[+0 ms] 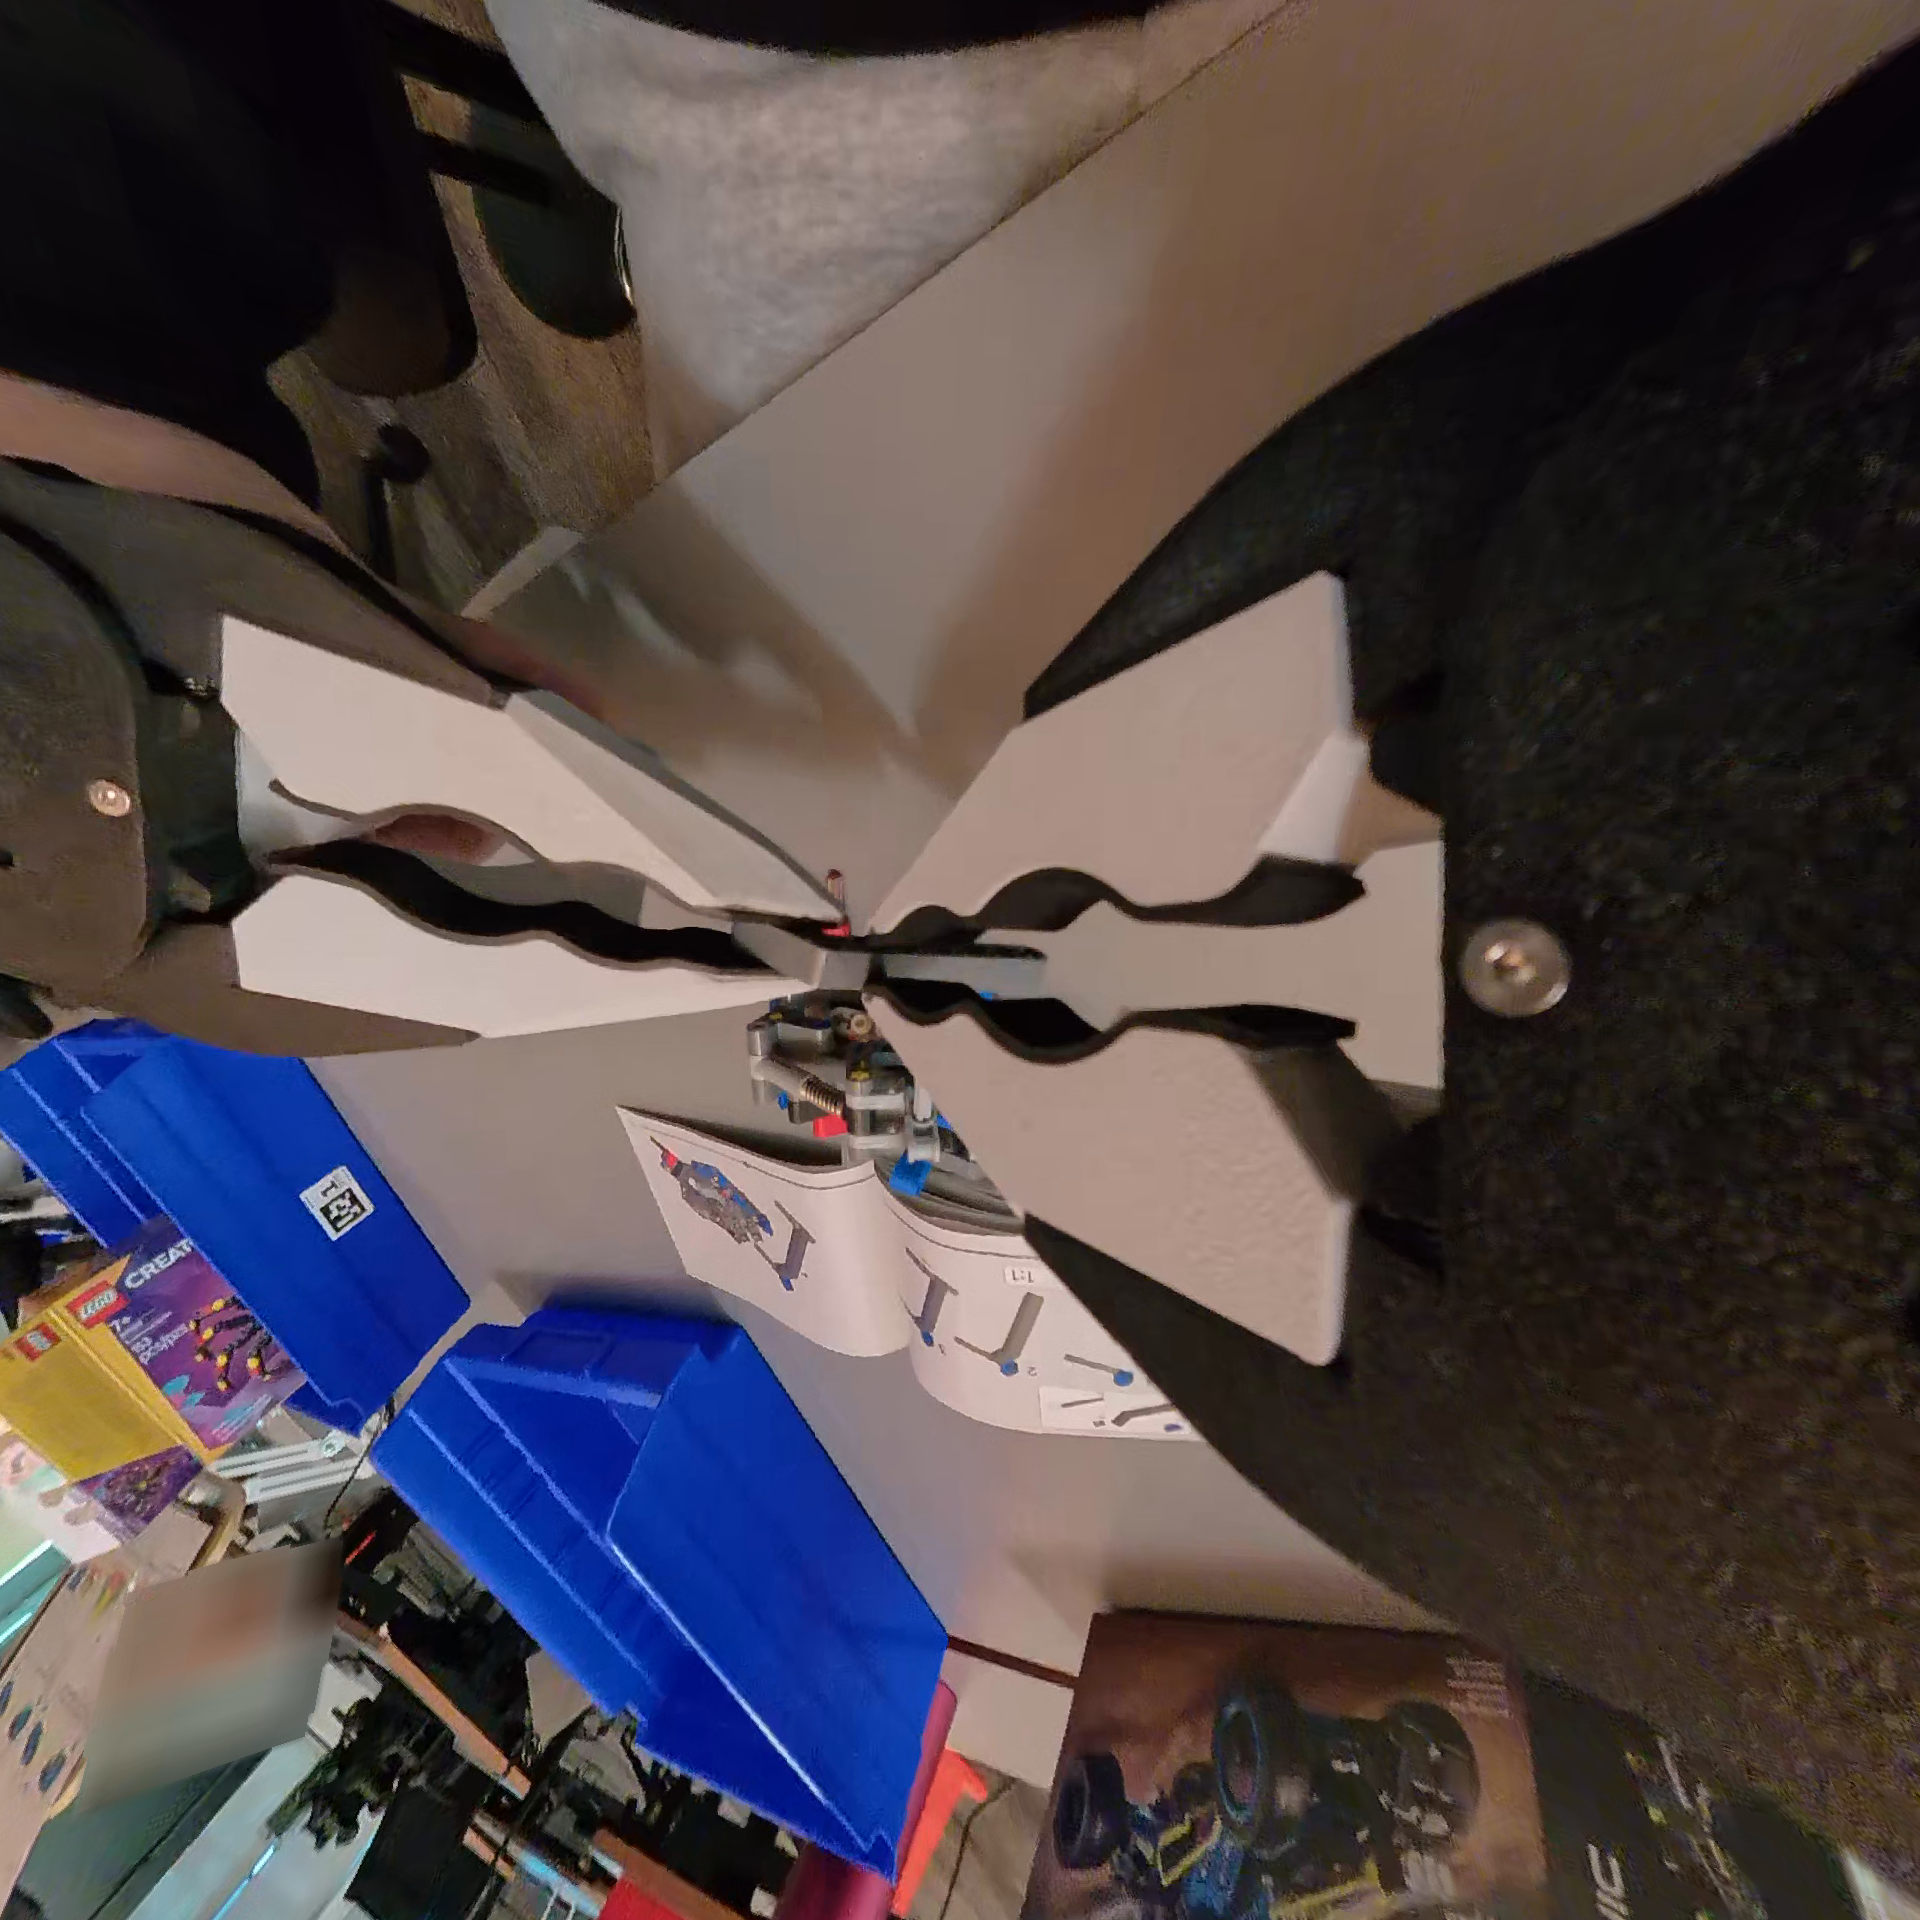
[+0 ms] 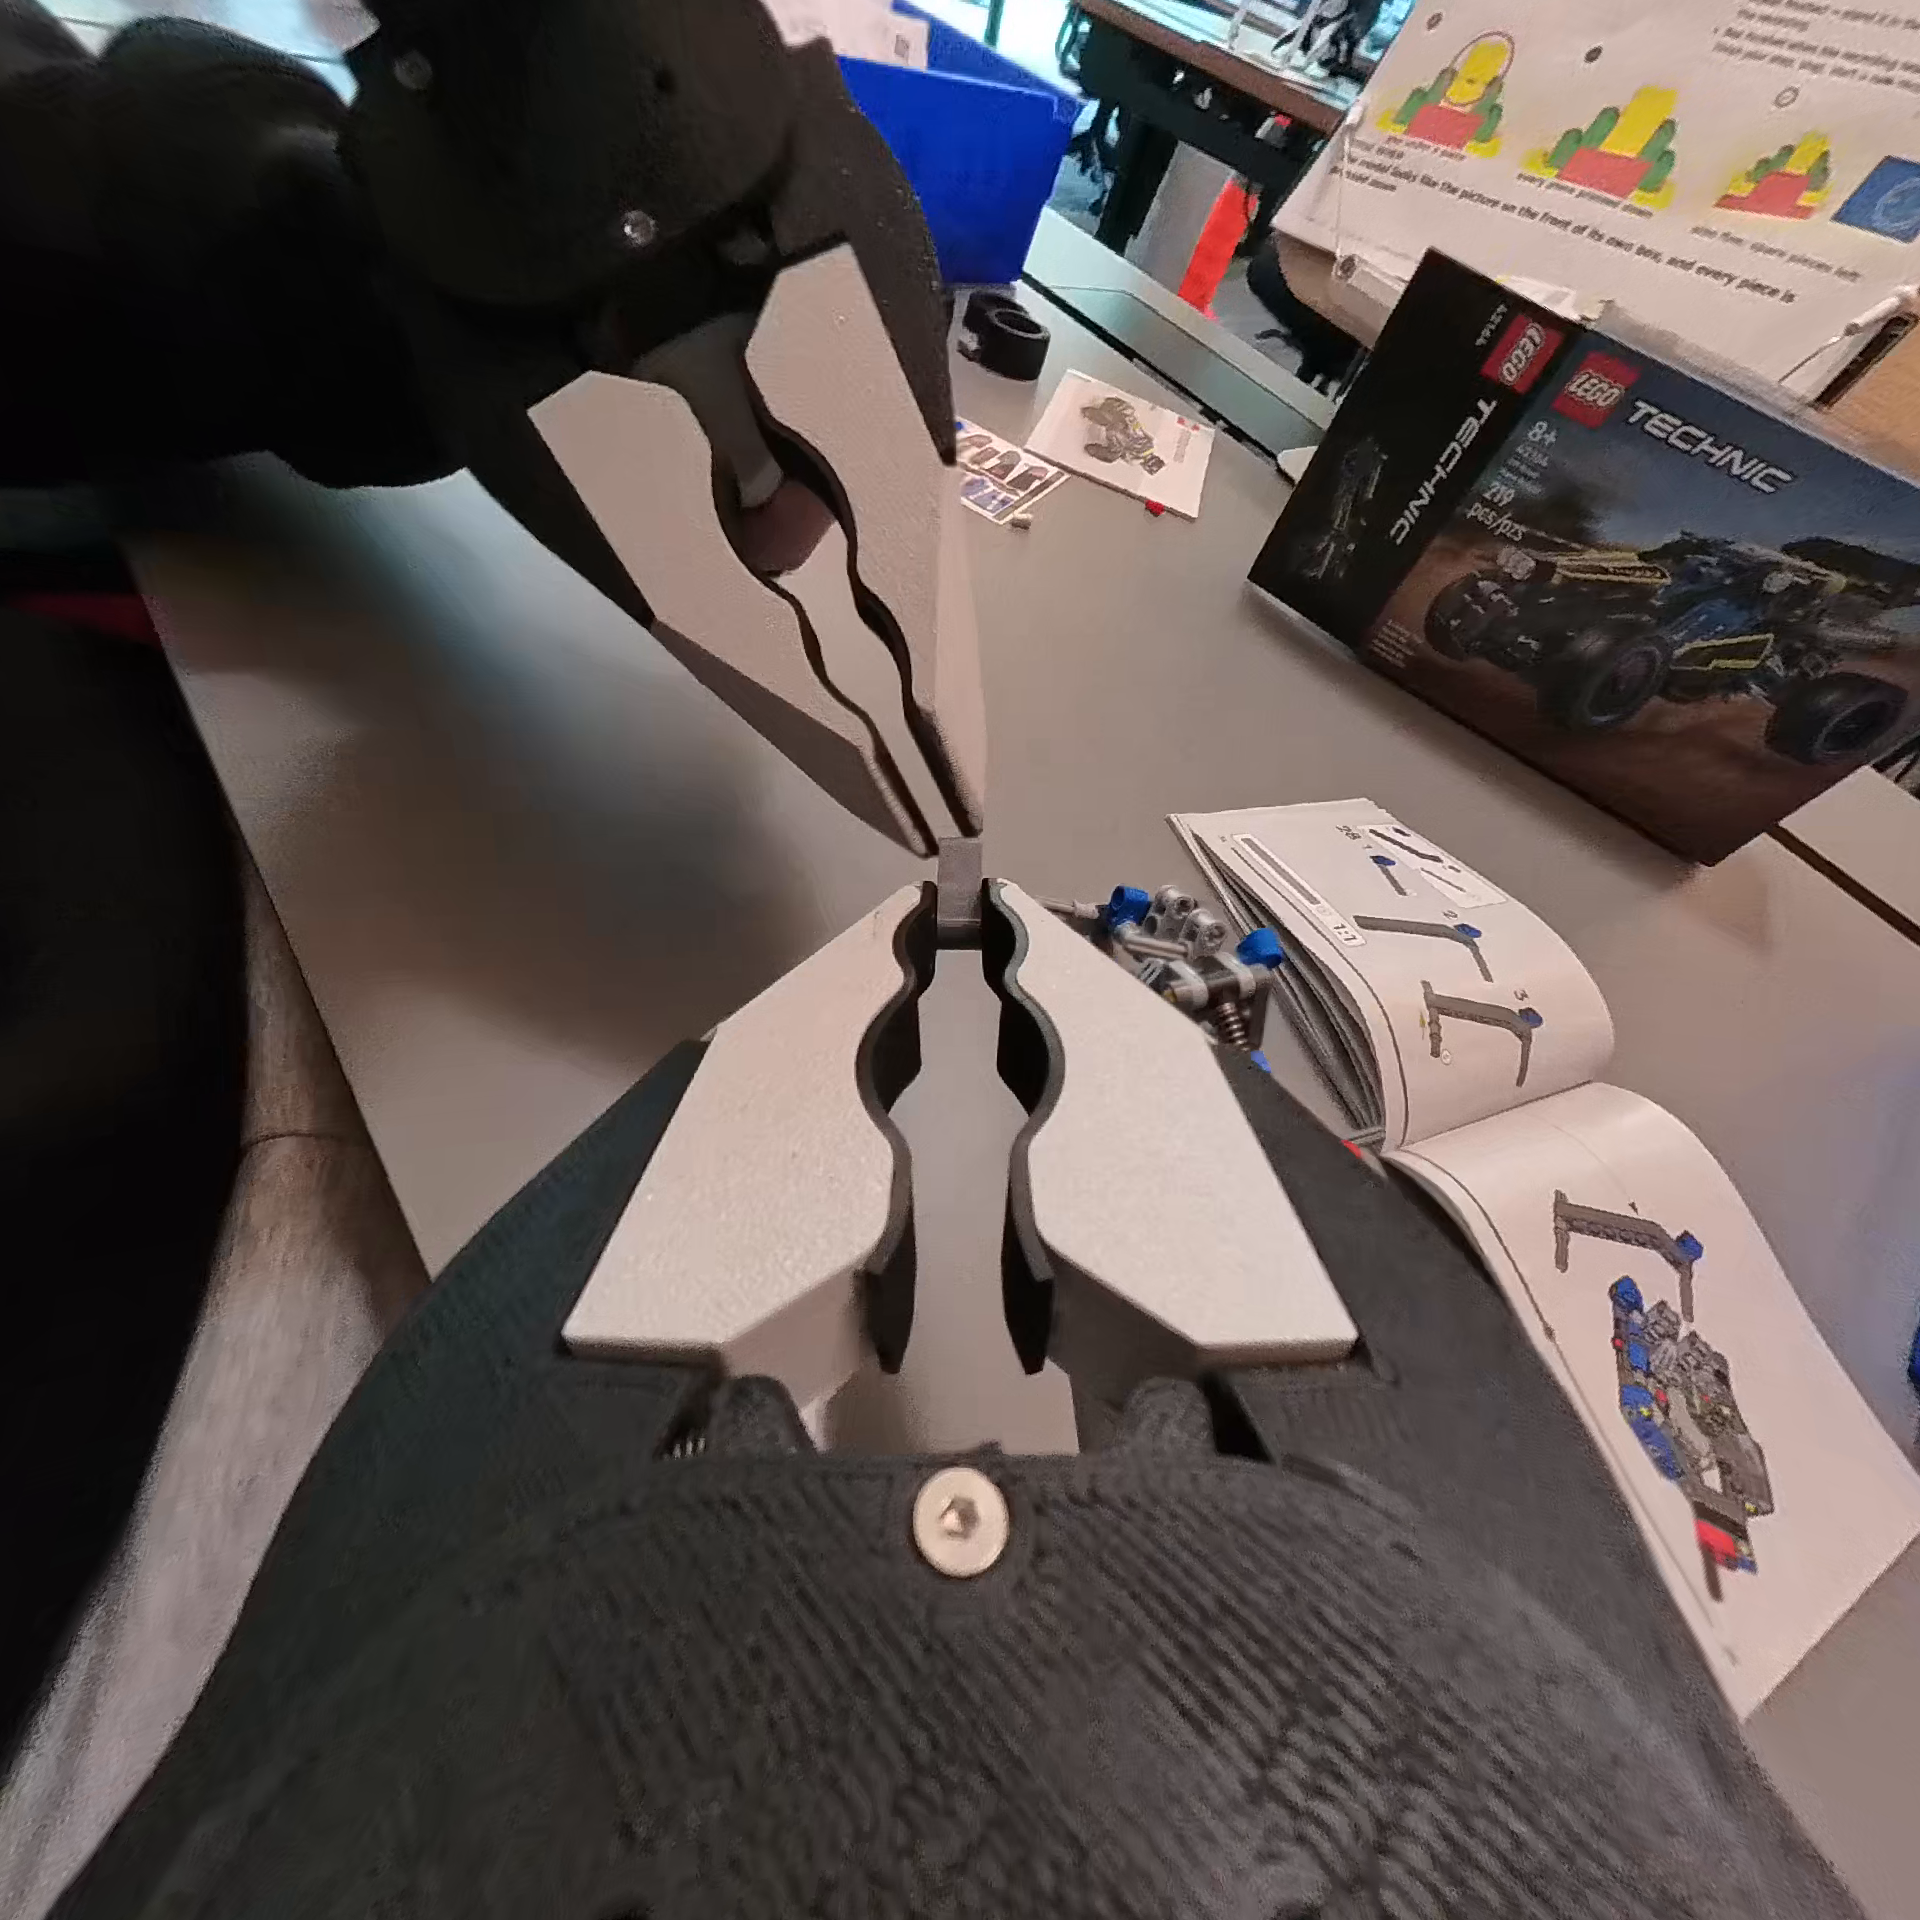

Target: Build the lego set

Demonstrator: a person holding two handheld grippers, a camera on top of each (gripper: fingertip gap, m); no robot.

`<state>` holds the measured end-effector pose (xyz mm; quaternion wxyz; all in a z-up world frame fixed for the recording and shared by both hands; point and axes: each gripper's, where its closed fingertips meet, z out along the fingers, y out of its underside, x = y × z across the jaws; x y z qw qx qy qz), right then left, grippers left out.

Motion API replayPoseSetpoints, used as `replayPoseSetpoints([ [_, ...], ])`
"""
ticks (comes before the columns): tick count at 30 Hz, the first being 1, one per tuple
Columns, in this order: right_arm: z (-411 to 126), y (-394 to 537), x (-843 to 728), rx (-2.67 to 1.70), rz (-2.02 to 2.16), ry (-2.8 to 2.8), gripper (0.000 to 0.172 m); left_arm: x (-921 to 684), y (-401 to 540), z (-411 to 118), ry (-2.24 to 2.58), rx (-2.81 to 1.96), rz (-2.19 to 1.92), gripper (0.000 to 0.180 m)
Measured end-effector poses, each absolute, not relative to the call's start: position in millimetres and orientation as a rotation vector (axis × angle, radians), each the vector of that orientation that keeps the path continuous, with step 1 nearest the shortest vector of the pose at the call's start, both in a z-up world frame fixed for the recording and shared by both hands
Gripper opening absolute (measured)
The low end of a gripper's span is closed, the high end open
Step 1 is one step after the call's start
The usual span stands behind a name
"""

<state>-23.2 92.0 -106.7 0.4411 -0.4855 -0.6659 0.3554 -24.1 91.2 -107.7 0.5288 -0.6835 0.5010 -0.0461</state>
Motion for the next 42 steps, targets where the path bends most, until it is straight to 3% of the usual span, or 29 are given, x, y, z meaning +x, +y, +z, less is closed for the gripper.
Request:
replayPoseSetpoints([
  [7,-111,91,-28,-1.161,0.820,-1.801,0.005,-28,90,-111,1.282,-1.624,-0.171,0.005],
  [11,-115,85,-30,-1.076,0.810,-1.859,0.005,-27,86,-111,1.276,-1.612,-0.258,0.026],
  [13,-115,85,-32,-1.059,0.804,-1.853,0.005,-25,85,-111,1.262,-1.633,-0.302,0.005],
  [20,-100,101,-35,-1.010,0.759,-1.716,0.013,-35,98,-104,1.142,-1.657,-0.329,0.005],
  [21,-99,99,-34,-1.008,0.793,-1.715,0.007,-35,98,-101,1.107,-1.655,-0.376,0.005],
  [42,-109,105,-37,-1.027,0.920,-1.750,0.005,-35,107,-115,1.168,-1.633,-0.405,0.008],
])
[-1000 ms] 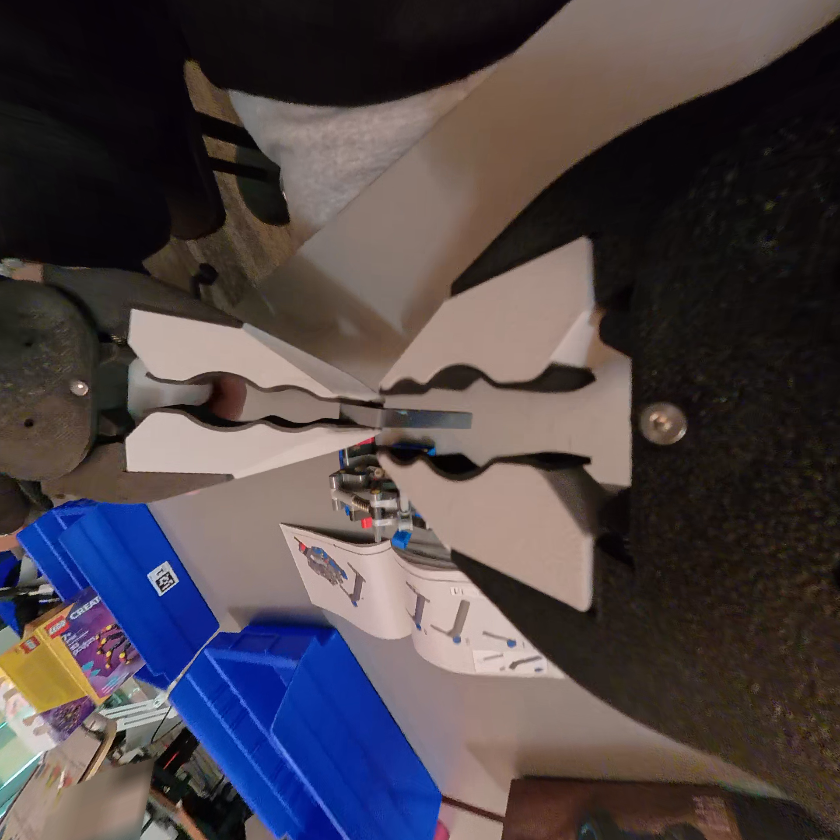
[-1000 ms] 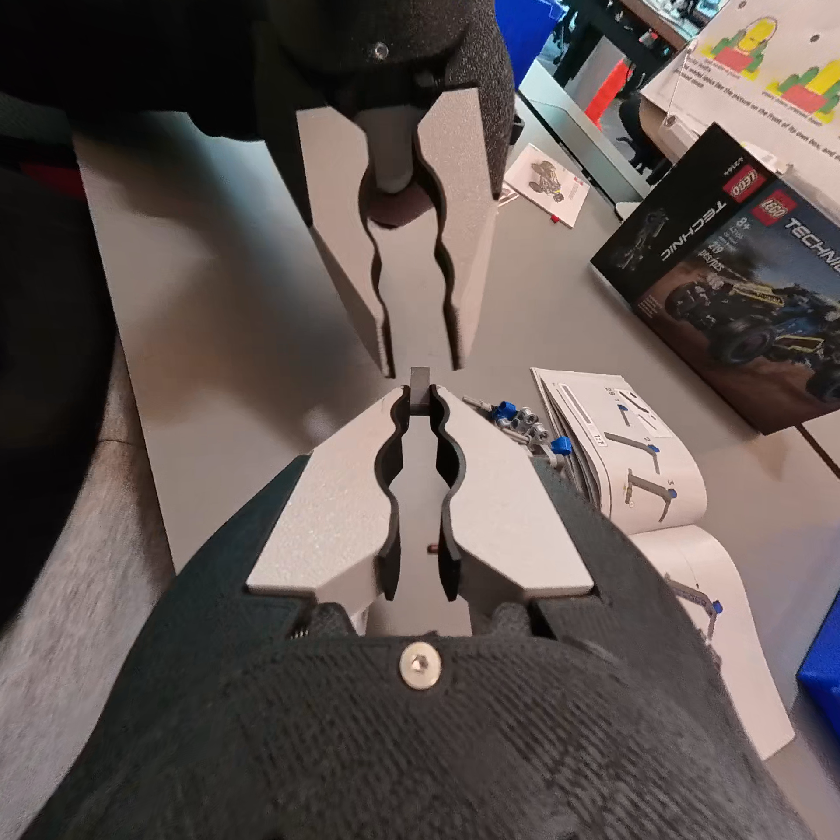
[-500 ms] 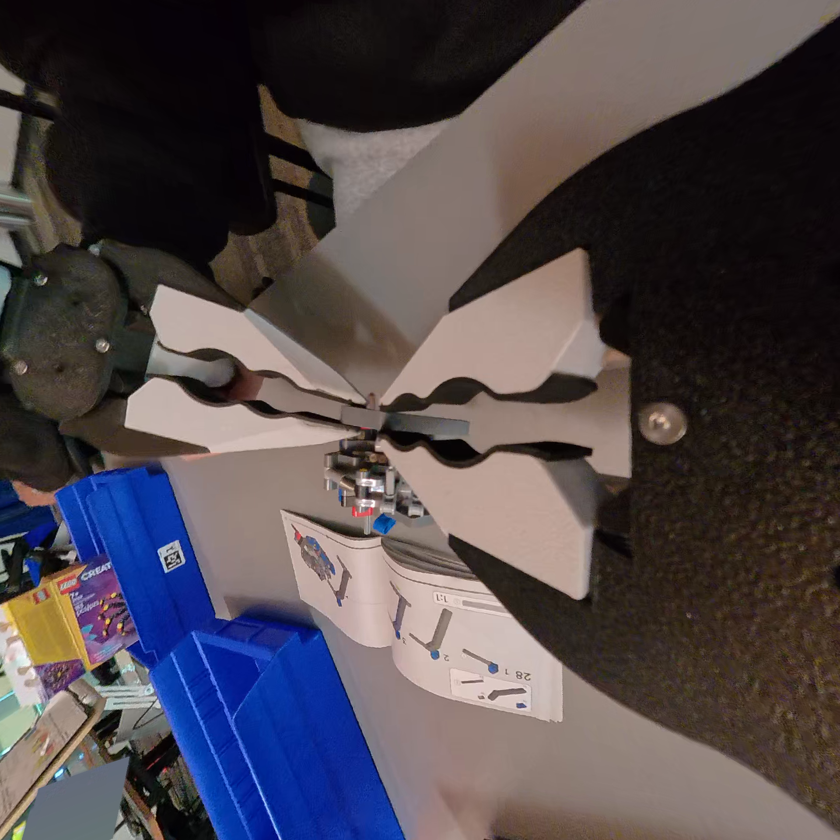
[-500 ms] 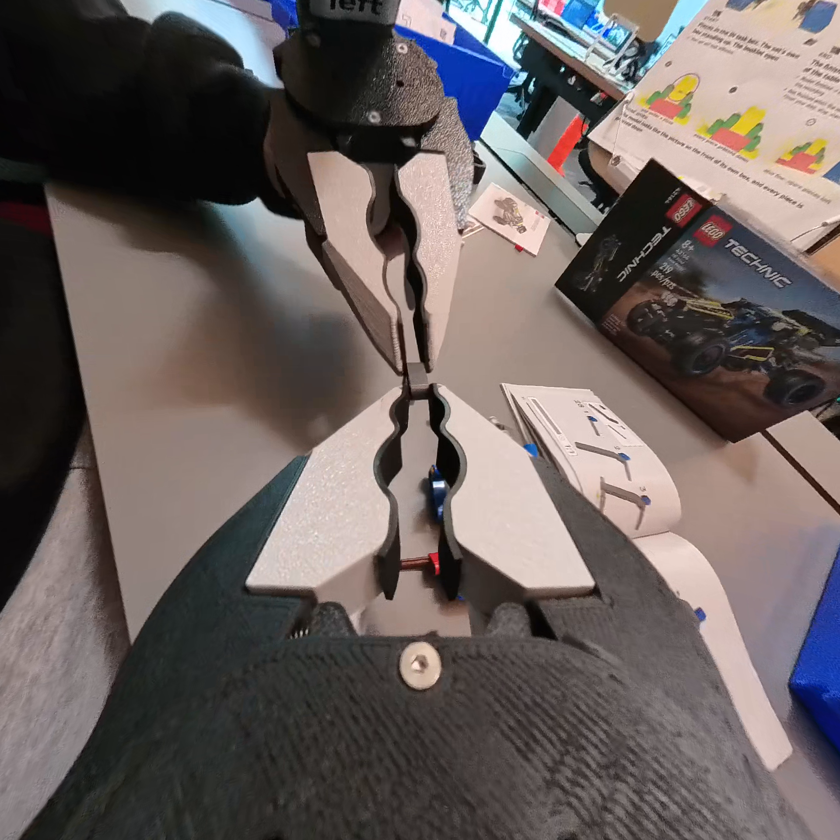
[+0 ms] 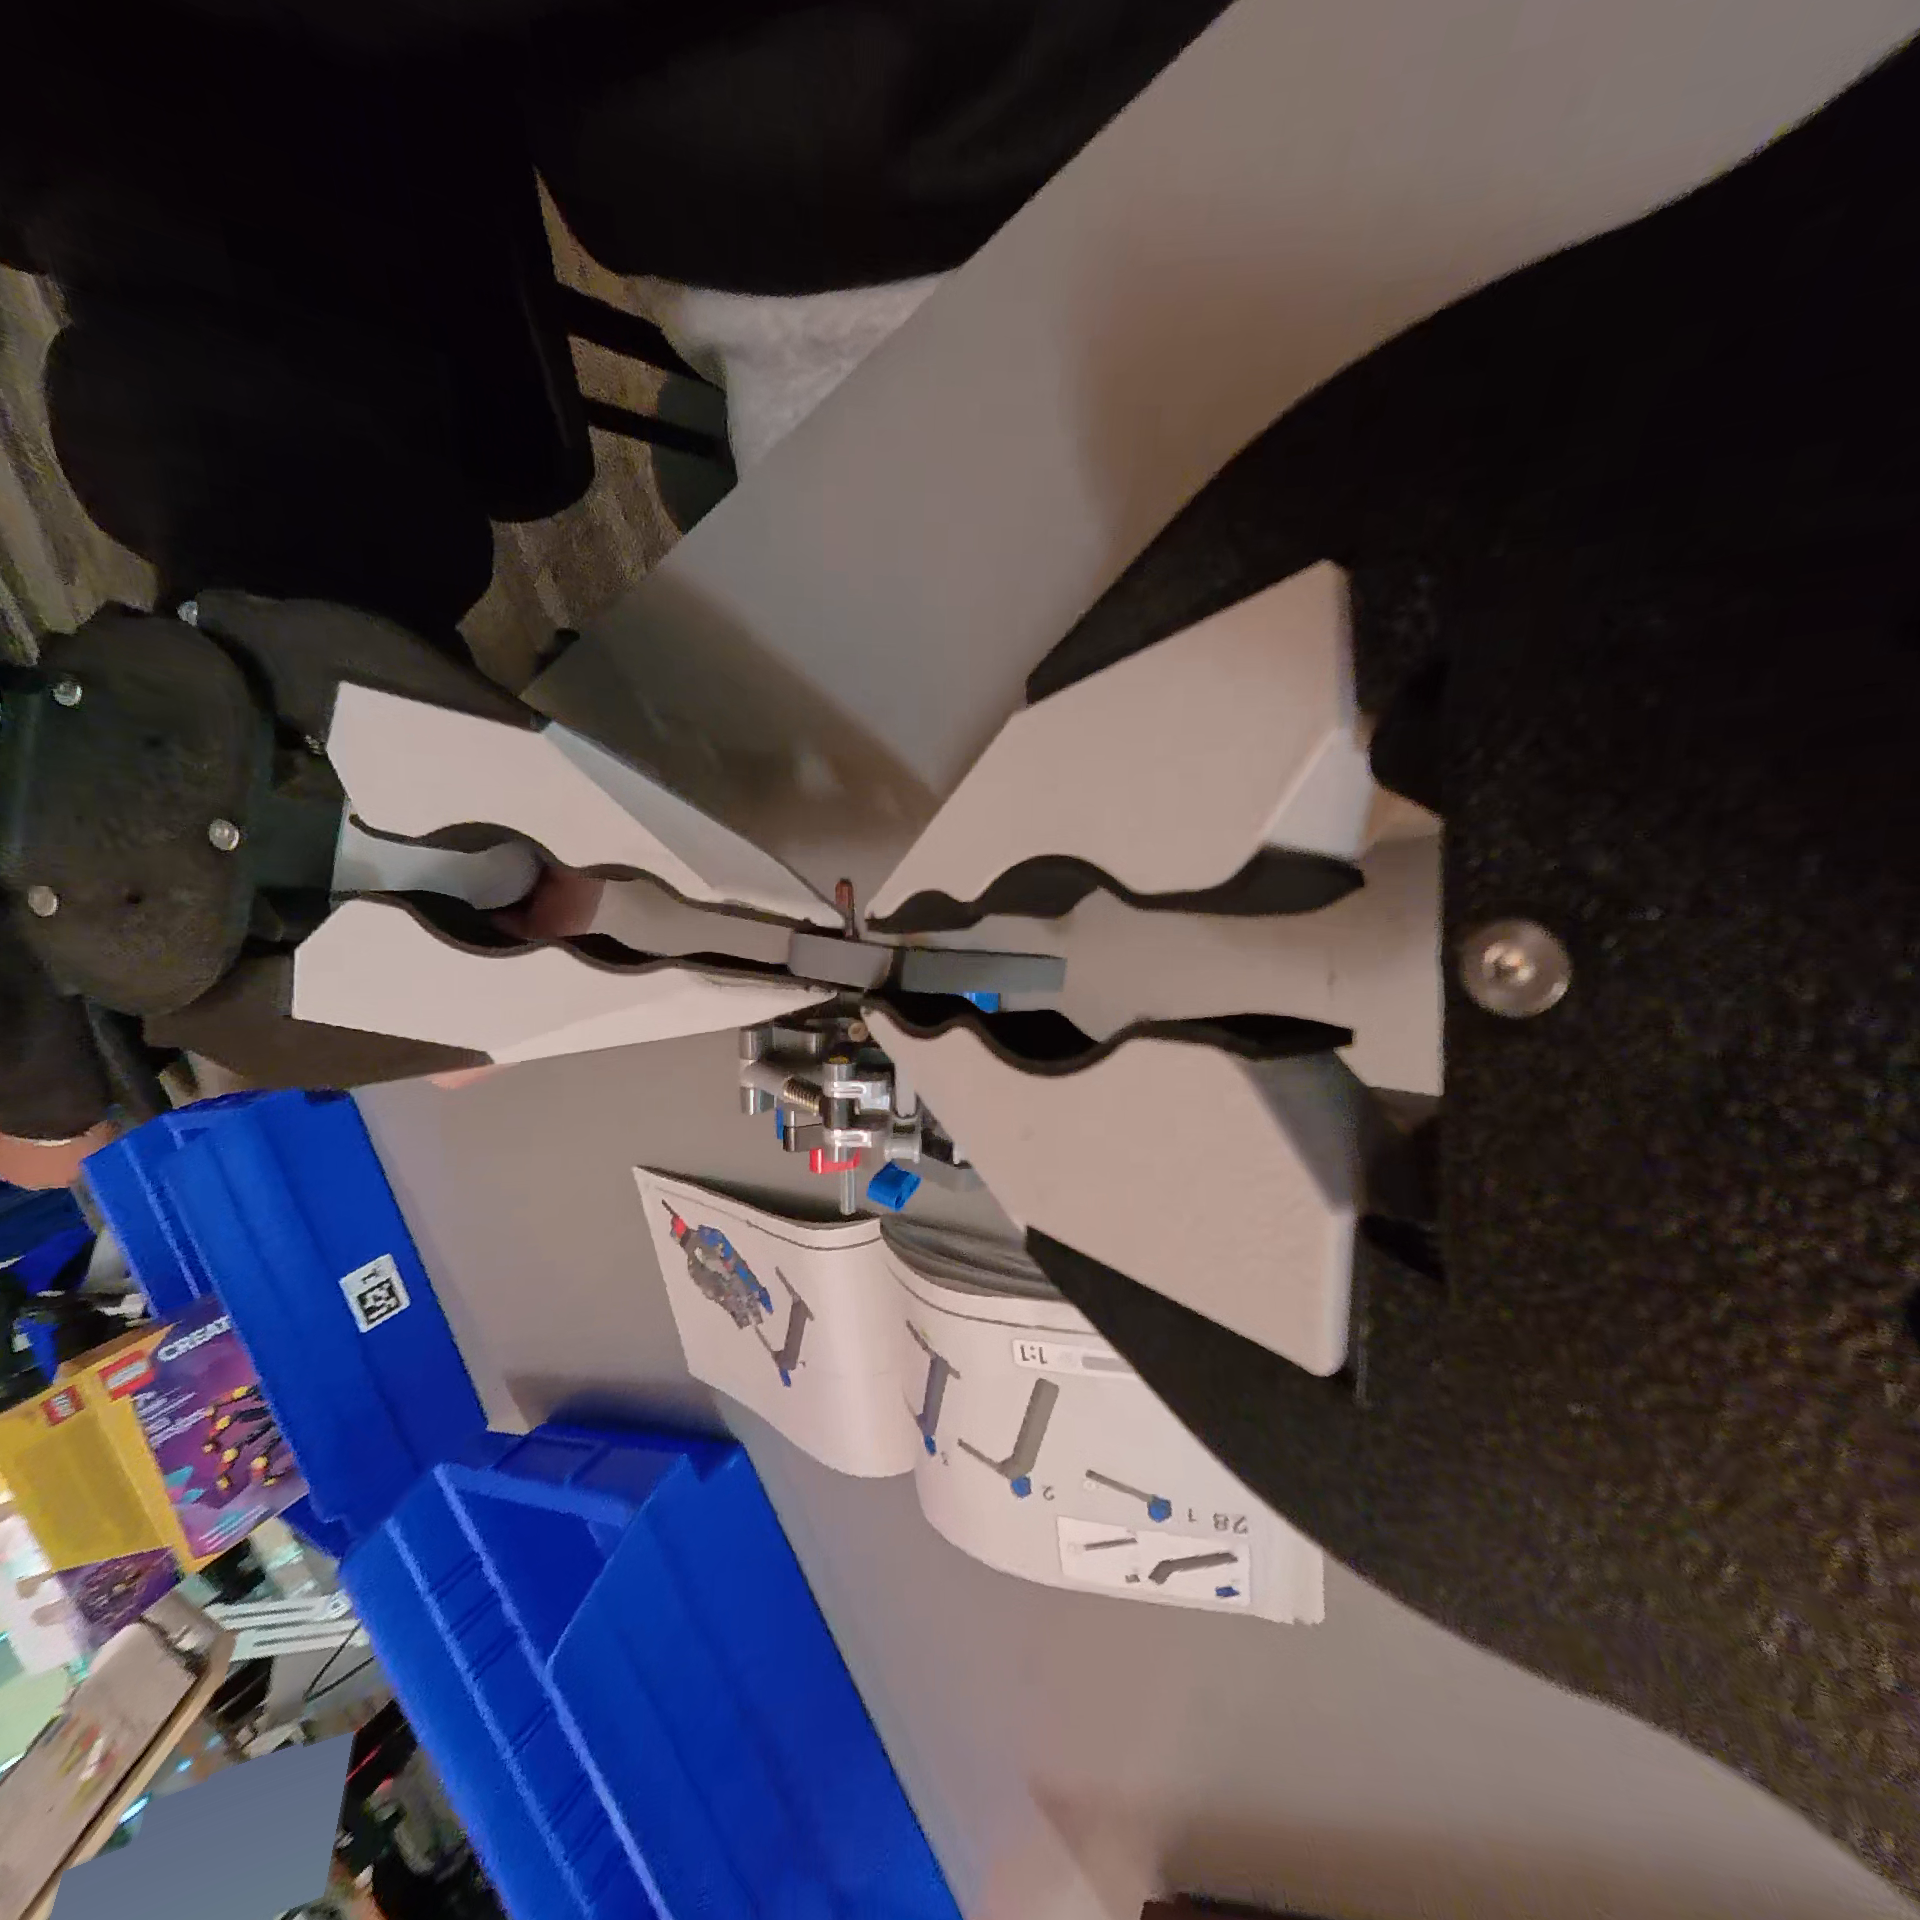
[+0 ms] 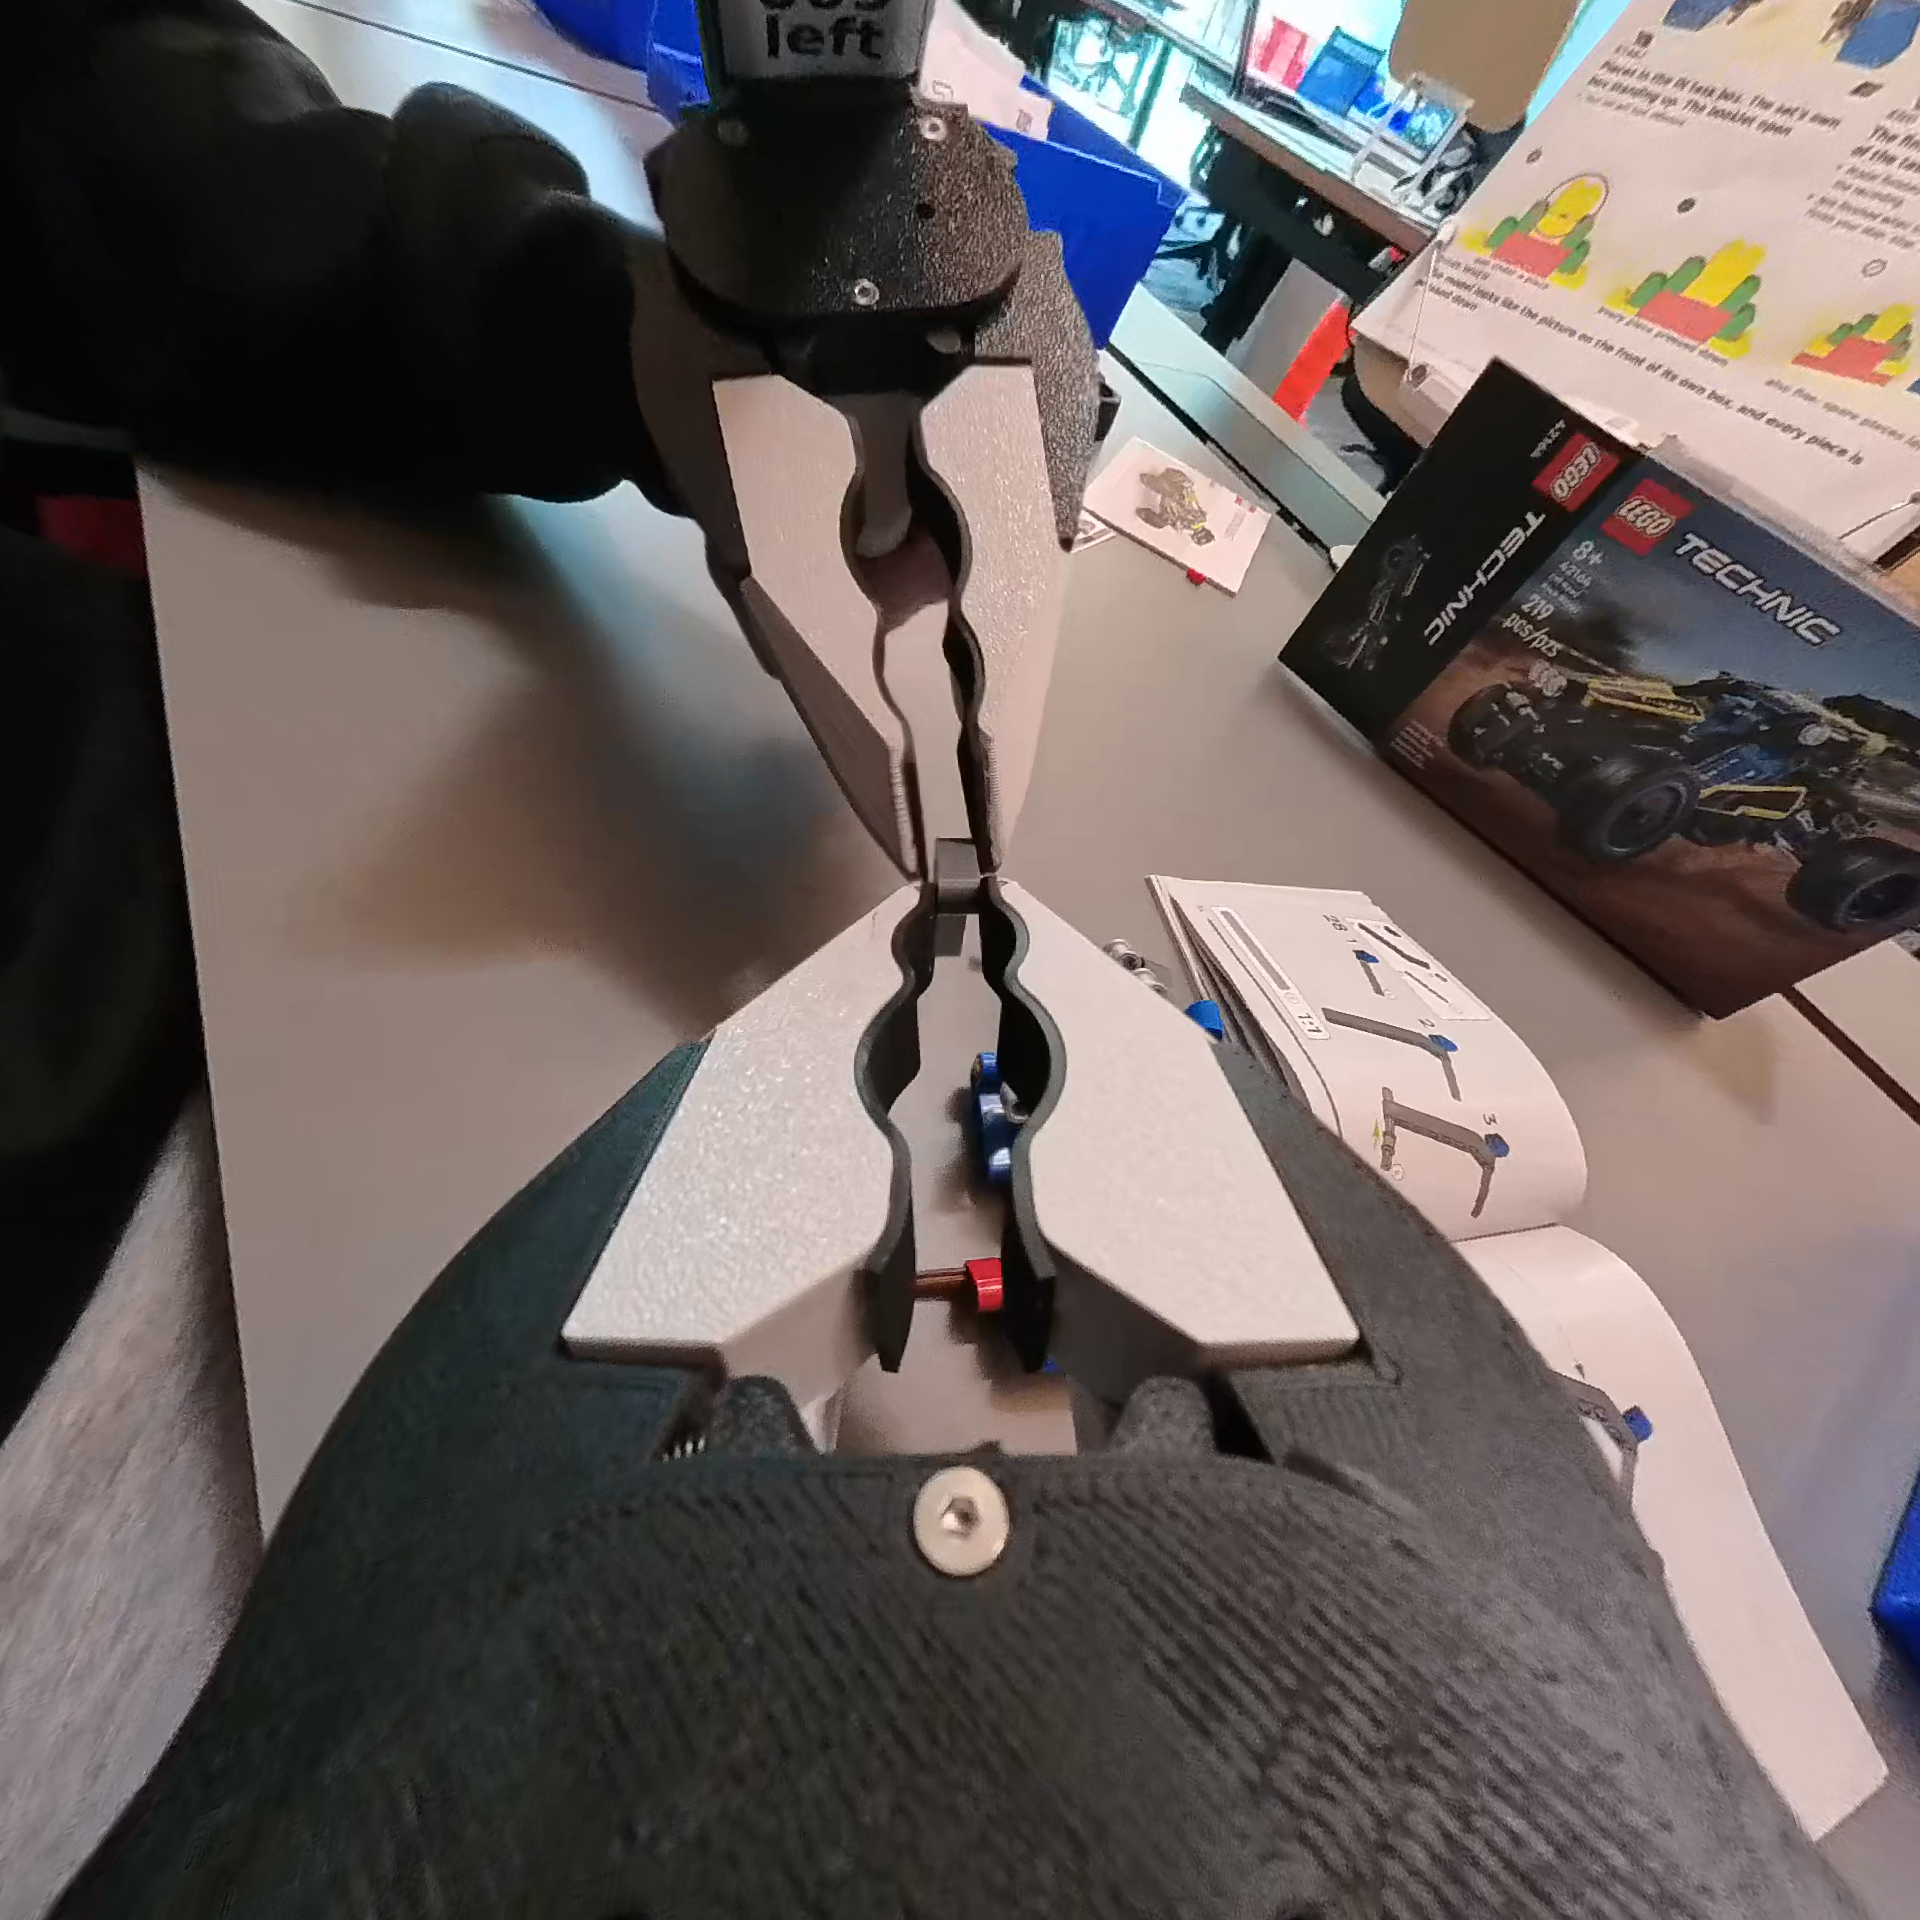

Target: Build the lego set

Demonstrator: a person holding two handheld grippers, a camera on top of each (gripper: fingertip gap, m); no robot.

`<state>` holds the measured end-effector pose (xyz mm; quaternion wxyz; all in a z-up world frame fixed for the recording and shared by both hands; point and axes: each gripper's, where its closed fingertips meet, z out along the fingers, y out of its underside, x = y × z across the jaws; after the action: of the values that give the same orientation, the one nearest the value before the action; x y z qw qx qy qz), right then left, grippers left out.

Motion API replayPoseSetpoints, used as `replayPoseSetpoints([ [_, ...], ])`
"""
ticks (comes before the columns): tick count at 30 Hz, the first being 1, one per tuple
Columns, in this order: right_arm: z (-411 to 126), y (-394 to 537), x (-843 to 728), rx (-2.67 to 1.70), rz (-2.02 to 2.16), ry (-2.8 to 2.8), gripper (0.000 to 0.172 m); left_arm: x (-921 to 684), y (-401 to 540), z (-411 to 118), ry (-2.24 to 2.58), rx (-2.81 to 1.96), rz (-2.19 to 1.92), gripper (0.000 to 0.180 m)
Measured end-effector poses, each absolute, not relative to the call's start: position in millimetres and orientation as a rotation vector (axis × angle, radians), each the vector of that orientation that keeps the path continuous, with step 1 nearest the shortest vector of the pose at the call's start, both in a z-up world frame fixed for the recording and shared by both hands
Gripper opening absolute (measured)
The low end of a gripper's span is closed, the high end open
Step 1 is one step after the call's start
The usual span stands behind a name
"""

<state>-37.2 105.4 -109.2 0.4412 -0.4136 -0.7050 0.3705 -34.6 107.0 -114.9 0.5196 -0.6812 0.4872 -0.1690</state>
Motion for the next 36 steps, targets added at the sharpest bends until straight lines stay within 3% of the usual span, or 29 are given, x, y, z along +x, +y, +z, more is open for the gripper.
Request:
replayPoseSetpoints([
  [36,-115,90,-46,-0.835,0.744,-1.950,0.005,-38,100,-124,1.158,-1.640,-0.370,0.007],
])
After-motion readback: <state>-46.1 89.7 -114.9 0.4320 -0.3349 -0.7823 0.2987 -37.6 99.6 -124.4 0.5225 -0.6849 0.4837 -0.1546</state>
